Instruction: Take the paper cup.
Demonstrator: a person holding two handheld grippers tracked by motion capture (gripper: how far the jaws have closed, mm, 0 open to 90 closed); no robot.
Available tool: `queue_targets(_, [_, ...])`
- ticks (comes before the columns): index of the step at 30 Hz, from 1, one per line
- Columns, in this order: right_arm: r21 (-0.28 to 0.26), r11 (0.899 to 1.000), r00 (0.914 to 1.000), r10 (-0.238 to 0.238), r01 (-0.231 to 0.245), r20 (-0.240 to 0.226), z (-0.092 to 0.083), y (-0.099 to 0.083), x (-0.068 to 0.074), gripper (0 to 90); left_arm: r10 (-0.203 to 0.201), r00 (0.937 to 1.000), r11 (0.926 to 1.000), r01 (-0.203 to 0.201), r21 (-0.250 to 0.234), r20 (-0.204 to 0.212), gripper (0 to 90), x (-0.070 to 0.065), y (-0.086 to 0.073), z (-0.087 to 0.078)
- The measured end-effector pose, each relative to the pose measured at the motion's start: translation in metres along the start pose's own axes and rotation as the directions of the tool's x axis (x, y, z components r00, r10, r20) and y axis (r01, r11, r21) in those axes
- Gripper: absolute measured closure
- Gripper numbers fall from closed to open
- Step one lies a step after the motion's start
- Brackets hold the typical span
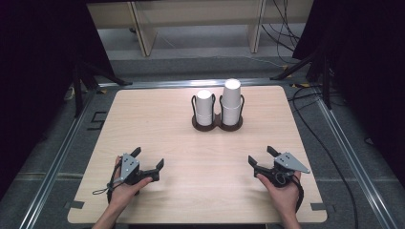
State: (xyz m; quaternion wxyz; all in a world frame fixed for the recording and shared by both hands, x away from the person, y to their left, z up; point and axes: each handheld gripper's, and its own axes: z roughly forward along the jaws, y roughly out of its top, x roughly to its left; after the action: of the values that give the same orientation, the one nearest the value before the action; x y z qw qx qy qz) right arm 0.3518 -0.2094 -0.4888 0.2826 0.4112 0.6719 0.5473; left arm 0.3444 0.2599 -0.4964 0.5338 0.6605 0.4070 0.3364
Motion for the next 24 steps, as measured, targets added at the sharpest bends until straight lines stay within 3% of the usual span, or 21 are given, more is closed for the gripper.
queue_targets(2, [0.012, 1.0, 0.9999, -0.009, 0.009, 0.01, -0.001, 0.001, -0.001, 15.9, -0.008, 1.0, 0.9997, 0.008, -0.023, 0.005, 0.0, 0.0, 0.0, 0.003])
queue_targets(5, [0.004, 0.999, 0.9992, 0.032, -0.032, -0.025, 0.0, 0.0, 0.001, 19.0, 0.001, 1.0, 1.0, -0.001, 0.002, 0.006, 0.4, -0.001, 0.001, 0.004])
queue_targets(6, [0.003, 1.0, 0.9998, 0.02, -0.02, -0.006, 0.001, 0.0, 0.001, 19.1, 0.001, 0.9998, 0.9999, -0.001, -0.014, 0.02, 0.4, -0.003, 0.001, 0.007])
queue_targets(7, [-0.002, 1.0, 1.0, 0.0, 0.0, -0.009, 0.001, 0.002, 0.001, 19.2, 0.013, 0.9997, 0.9999, -0.013, 0.0, 0.018, 0.7, -0.005, 0.002, 0.007])
queue_targets(9, [0.014, 1.0, 0.9998, 0.004, -0.004, -0.021, 0.004, 0.007, 0.006, 19.5, 0.027, 0.9992, 0.9996, -0.027, 0.003, 0.03, 0.9, -0.007, 0.003, 0.009])
queue_targets(11, [-0.013, 1.0, 0.9993, -0.003, 0.003, -0.036, 0.008, 0.012, 0.011, 19.8, 0.037, 0.9982, 0.9992, -0.036, -0.014, 0.047, 1.1, -0.009, 0.004, 0.015])
queue_targets(12, [-0.023, 1.0, 0.9986, -0.02, 0.019, -0.049, 0.012, 0.017, 0.015, 19.8, 0.025, 0.9968, 0.9997, -0.025, -0.002, 0.076, 2.8, -0.012, 0.006, 0.02])
queue_targets(13, [-0.021, 1.0, 0.999, -0.02, 0.019, -0.041, 0.013, 0.019, 0.017, 19.9, 0.025, 0.9968, 0.9997, -0.025, -0.002, 0.076, 4.4, -0.012, 0.006, 0.02])
queue_targets(14, [-0.013, 0.999, 0.9984, -0.032, 0.031, -0.046, 0.014, 0.022, 0.018, 20.0, 0.015, 0.9937, 0.9999, -0.016, 0.007, 0.111, 5.7, -0.013, 0.008, 0.026])
queue_targets(15, [-0.013, 0.999, 0.9984, -0.032, 0.031, -0.046, 0.014, 0.022, 0.018, 20.0, 0.015, 0.9937, 0.9999, -0.016, 0.007, 0.111, 5.6, -0.013, 0.008, 0.026])
queue_targets(16, [-0.034, 0.999, 0.9963, -0.034, 0.031, -0.079, 0.018, 0.025, 0.019, 20.0, -0.008, 0.9935, 1.0, 0.007, 0.003, 0.113, 5.6, -0.014, 0.009, 0.031])
queue_targets(17, [-0.042, 0.998, 0.9976, -0.045, 0.043, -0.052, 0.02, 0.03, 0.02, 20.3, -0.003, 0.9935, 0.9999, 0.002, 0.011, 0.113, 5.4, -0.014, 0.01, 0.034])
queue_targets(20, [-0.072, 0.997, 0.9961, -0.039, 0.033, -0.079, 0.031, 0.042, 0.022, 21.1, 0.012, 0.9931, 0.9999, -0.013, 0.003, 0.116, 5.5, -0.015, 0.016, 0.048])
queue_targets(23, [-0.063, 0.998, 0.9966, -0.025, 0.02, -0.079, 0.039, 0.048, 0.023, 21.6, 0.042, 0.9921, 0.9991, -0.042, -0.004, 0.118, 5.6, -0.015, 0.021, 0.06])
queue_targets(24, [-0.05, 0.998, 0.9967, -0.041, 0.037, -0.07, 0.04, 0.05, 0.023, 21.7, 0.05, 0.9912, 0.9987, -0.049, -0.015, 0.122, 5.7, -0.015, 0.024, 0.064])
